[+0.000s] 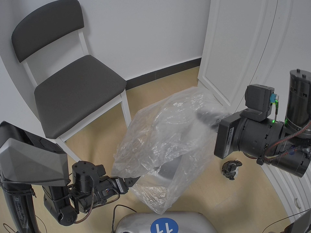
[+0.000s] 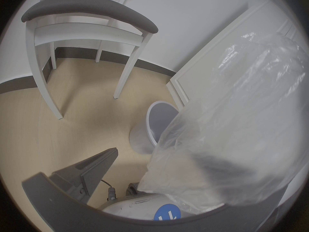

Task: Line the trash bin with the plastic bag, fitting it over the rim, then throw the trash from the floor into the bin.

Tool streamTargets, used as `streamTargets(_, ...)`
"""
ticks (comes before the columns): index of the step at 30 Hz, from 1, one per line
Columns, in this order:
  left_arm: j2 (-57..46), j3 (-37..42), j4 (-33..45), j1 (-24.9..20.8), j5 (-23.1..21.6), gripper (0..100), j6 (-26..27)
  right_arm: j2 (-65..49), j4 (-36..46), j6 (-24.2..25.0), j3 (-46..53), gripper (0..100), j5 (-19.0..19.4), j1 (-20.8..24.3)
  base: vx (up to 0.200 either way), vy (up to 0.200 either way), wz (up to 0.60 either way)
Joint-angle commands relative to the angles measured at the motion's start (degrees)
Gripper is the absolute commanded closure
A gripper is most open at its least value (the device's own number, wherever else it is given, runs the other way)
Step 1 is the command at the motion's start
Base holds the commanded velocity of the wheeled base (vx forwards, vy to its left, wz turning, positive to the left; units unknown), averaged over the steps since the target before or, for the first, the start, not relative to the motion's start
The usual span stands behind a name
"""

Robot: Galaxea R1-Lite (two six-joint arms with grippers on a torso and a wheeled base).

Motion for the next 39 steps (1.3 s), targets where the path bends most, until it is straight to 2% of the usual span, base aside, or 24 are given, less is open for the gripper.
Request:
streamTargets(1, 0.0, -0.04, -0.04, -0.01, -0.02, 100, -0.03, 0.0, -0.03, -0.01, 0.04, 100, 0.05, 0.01, 0.0, 0.0, 0.0)
streamTargets(13, 0.09, -0.13, 0.05, -0.18, 0.16, 100, 0.06, -0.18, -0.64, 0.25, 0.57, 100, 0.14, -0.07, 0.0, 0.0, 0.0)
streamTargets(18, -2.55, 0.14, 0.05, 0.35, 1.21, 100, 0.15, -2.99, -0.91, 2.1, 6.01, 100, 0.93, -4.73, 0.0, 0.0, 0.0)
streamTargets(21, -4.92, 0.14, 0.05, 0.43, 1.56, 100, 0.85, -4.48, -0.91, 3.24, 8.3, 100, 0.93, -5.61, 0.0, 0.0, 0.0)
streamTargets(24, -7.82, -0.57, 0.05, 0.43, 2.88, 100, 1.47, -7.73, -1.52, 7.2, 14.1, 100, 1.28, -9.65, 0.0, 0.0, 0.0)
streamTargets(28, -12.57, -1.97, 0.14, -0.18, 2.88, 100, 2.52, -8.79, -6.18, 11.06, 20.08, 100, 4.8, -13.87, 0.0, 0.0, 0.0)
streamTargets(33, -15.2, -3.38, 0.23, -0.71, 2.27, 100, 6.21, -8.0, -11.54, 10.8, 25.44, 100, 7.17, -18.18, 0.0, 0.0, 0.0)
streamTargets(39, -15.03, -3.56, 0.32, 1.75, -2.3, 100, 13.42, -7.21, -11.54, 9.22, 26.67, 100, 7.35, -22.13, 0.0, 0.0, 0.0)
